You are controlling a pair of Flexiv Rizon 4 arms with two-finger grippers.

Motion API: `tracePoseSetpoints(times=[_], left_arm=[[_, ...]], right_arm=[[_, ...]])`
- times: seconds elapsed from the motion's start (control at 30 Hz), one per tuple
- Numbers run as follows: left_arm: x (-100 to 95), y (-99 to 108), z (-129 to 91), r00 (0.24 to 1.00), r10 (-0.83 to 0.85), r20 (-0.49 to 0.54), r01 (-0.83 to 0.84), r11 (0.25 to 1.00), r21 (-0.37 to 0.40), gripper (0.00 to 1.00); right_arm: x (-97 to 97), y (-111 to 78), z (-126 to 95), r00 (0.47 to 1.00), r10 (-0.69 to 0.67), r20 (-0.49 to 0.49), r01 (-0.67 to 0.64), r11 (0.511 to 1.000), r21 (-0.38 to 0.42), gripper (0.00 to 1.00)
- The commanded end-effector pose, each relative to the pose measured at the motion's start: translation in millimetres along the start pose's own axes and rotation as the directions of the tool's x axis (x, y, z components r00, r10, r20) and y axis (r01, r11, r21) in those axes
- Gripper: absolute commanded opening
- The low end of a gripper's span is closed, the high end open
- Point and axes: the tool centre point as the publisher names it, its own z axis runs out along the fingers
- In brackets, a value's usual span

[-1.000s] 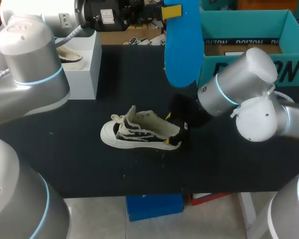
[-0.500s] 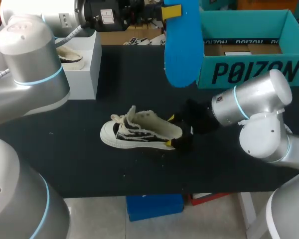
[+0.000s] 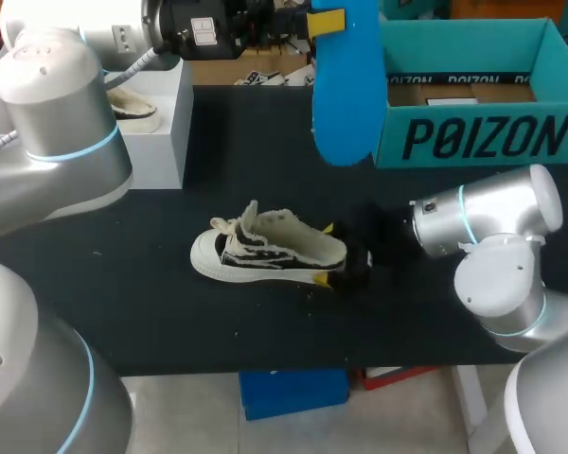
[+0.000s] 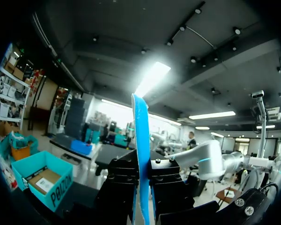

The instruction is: Take the shoe out of the shoebox, open the shoe tongue, remove and reinsert the insole, then place the shoe into the shoebox

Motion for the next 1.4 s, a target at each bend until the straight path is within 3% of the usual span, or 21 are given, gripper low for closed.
tracePoseSetpoints(times=[0.03,0.33,0.63,0.8,1.03,1.4], left_arm=[[0.3,1,1,1.0,0.001,0.002,-0.001,1.0,0.0,0.0],[0.3,1,1,1.0,0.001,0.002,-0.001,1.0,0.0,0.0],[0.3,1,1,1.0,0.001,0.002,-0.001,1.0,0.0,0.0],[0.3,1,1,1.0,0.001,0.002,-0.001,1.0,0.0,0.0],[0.3,1,1,1.0,0.001,0.002,-0.001,1.0,0.0,0.0],[0.3,1,1,1.0,0.001,0.002,-0.001,1.0,0.0,0.0]], right_arm=[[-1.8,-0.5,-6,1.0,0.001,-0.001,-0.001,1.0,0.017,1.0],[-4.7,-2.2,-18,1.0,0.002,-0.017,-0.001,0.995,0.102,1.0],[-11.2,-1.5,-40,0.999,0.002,-0.045,0.012,0.949,0.315,1.0],[-18.0,5.4,-47,0.998,-0.004,-0.062,0.034,0.872,0.489,1.0],[-28.0,20.6,-53,0.999,-0.038,-0.033,0.05,0.739,0.672,1.0],[-39.4,39.6,-43,0.996,-0.088,-0.02,0.068,0.58,0.812,1.0]])
